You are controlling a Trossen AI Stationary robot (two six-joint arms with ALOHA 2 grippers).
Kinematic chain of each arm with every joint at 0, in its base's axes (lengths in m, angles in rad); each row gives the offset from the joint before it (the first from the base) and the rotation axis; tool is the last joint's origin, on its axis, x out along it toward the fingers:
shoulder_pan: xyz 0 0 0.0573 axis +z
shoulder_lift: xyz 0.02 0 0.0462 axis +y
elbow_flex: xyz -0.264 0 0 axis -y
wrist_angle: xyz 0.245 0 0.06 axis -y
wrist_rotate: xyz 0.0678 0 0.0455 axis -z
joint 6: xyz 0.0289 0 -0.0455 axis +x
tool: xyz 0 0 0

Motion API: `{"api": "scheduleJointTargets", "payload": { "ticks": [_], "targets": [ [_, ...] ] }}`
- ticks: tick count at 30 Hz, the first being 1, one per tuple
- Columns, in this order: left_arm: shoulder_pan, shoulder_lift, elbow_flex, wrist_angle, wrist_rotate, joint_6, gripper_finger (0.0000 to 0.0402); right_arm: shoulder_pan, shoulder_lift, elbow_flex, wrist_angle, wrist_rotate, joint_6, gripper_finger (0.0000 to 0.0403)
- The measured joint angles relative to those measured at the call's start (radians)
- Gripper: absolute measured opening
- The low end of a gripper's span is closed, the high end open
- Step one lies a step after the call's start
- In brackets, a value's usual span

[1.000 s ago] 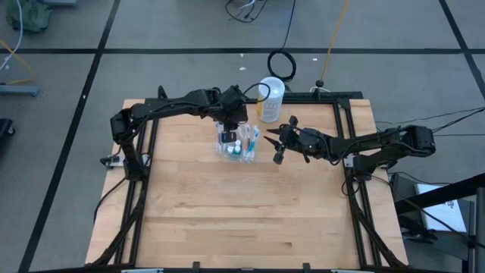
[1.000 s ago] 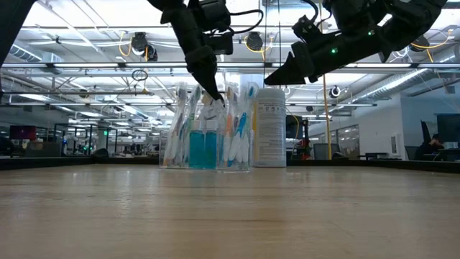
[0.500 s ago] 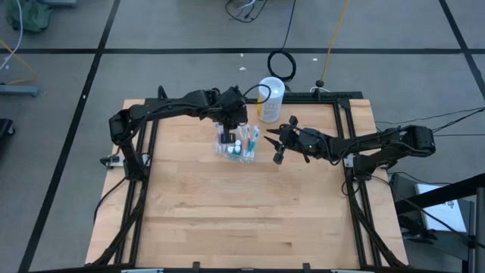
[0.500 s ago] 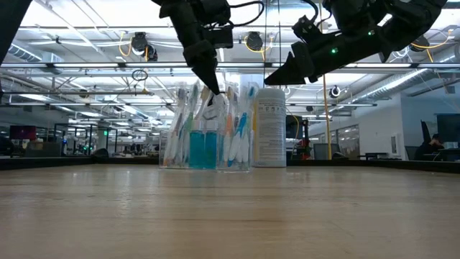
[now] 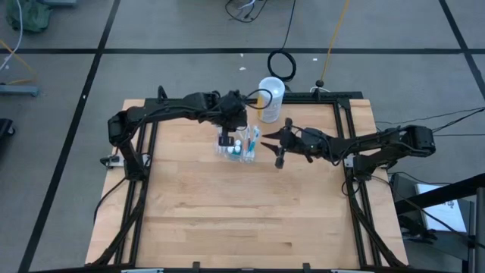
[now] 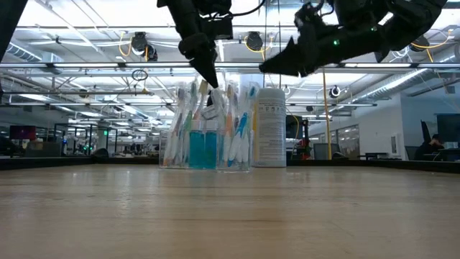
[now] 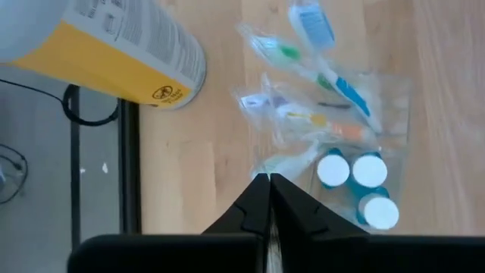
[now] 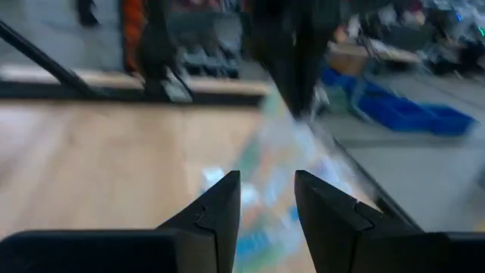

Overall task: Pick & Place toothbrushing station
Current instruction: Adjust the toothbrushes into the transparent organizer

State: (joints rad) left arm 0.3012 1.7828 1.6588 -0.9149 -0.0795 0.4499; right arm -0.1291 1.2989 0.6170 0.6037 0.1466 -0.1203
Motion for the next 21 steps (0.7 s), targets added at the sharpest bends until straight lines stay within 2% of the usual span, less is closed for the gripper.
{"api": "scheduleJointTargets", "payload": {
  "ticks": [5, 9, 14, 18, 21],
  "targets": [
    [-0.01, -0.01, 0.0, -0.019, -0.001, 0.03, 0.0005, 0.0, 0.054, 0.0, 0.166, -0.114, 0.003, 0.0145],
    [-0.014, -0.011, 0.0, -0.02, -0.001, 0.074, 0.0012, 0.0, 0.15, 0.002, 0.295, -0.174, 0.002, 0.0178],
    [-0.023, -0.011, 0.0, -0.016, -0.003, 0.118, 0.0004, -0.001, 0.253, 0.073, 0.247, -0.169, -0.034, 0.0203],
    [-0.029, -0.011, 0.0, -0.016, -0.003, 0.118, 0.0012, -0.001, 0.303, 0.153, 0.175, -0.095, -0.015, 0.0204],
    [-0.033, -0.011, 0.0, -0.017, -0.013, 0.123, 0.0007, -0.003, 0.331, 0.203, 0.136, -0.095, 0.004, 0.0202]
  ]
}}
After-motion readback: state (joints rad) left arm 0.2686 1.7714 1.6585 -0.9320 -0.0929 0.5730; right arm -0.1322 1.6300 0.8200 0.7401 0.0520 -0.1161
